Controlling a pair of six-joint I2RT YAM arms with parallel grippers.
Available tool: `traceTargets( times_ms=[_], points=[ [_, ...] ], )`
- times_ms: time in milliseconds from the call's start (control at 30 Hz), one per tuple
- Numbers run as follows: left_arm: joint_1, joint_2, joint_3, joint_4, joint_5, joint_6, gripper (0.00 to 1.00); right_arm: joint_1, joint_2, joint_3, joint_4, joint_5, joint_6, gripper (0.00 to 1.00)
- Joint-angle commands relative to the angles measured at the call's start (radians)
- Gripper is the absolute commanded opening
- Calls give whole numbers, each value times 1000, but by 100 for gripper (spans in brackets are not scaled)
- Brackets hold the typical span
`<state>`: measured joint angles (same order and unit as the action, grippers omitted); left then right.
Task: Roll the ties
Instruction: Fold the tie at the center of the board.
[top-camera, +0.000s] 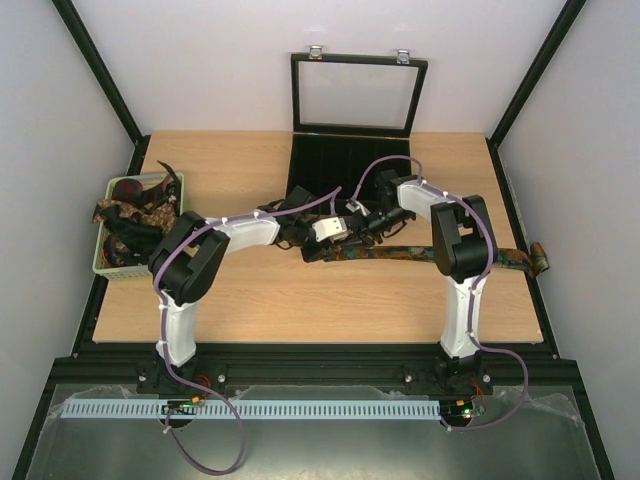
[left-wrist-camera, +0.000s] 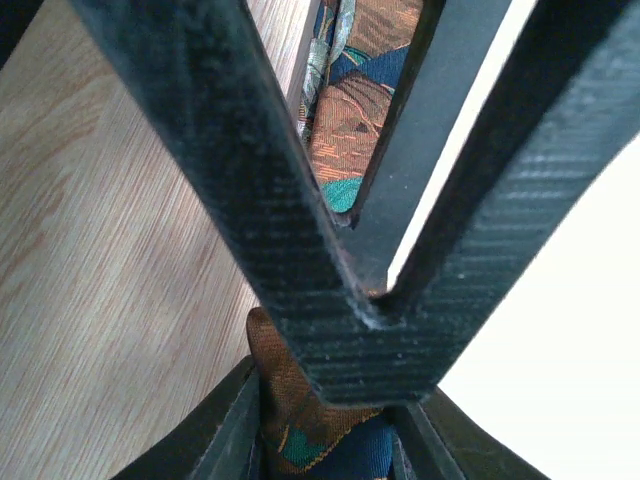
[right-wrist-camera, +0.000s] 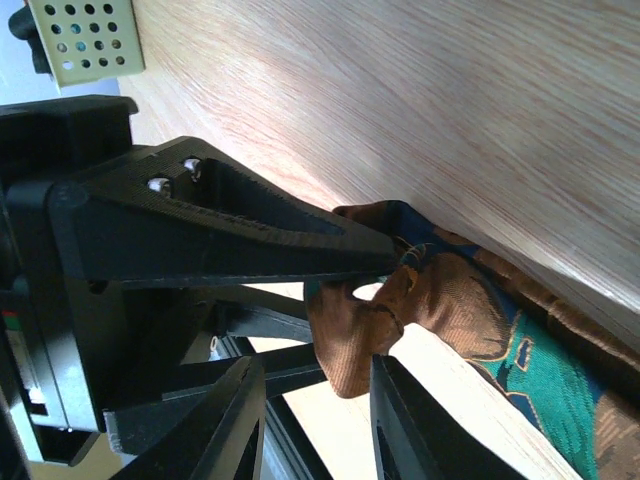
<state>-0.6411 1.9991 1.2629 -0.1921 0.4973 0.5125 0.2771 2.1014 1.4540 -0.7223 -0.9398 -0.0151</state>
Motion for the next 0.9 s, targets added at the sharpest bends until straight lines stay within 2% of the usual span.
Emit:
traceTargets(
  times_ms=[0, 300, 433, 500, 567, 633, 733, 867],
  points=[
    [-5, 22, 32, 12, 9, -26, 32, 5, 23, 0, -2, 8, 4, 29],
    [-16, 29, 42, 22, 23, -34, 32, 7, 40, -16, 45, 27, 25, 27],
    [-17, 35, 48, 23, 19, -35, 33, 7, 43, -13, 46, 37, 15, 8],
    [-11, 33, 44, 41, 22, -56, 42, 6, 39, -22, 44, 66, -3, 3],
    [10, 29, 25, 71, 48, -80, 58, 4, 30, -48, 58, 83, -22, 1],
    [22, 24, -6, 105, 66, -83, 67, -1, 12, -88, 85, 100, -33, 1],
    [21, 17, -44, 140, 78, -46, 72, 0, 4, -109, 108, 109, -42, 1],
    [1, 38, -56, 152, 76, 11, 74, 0, 7, -113, 130, 116, -35, 1]
  ],
)
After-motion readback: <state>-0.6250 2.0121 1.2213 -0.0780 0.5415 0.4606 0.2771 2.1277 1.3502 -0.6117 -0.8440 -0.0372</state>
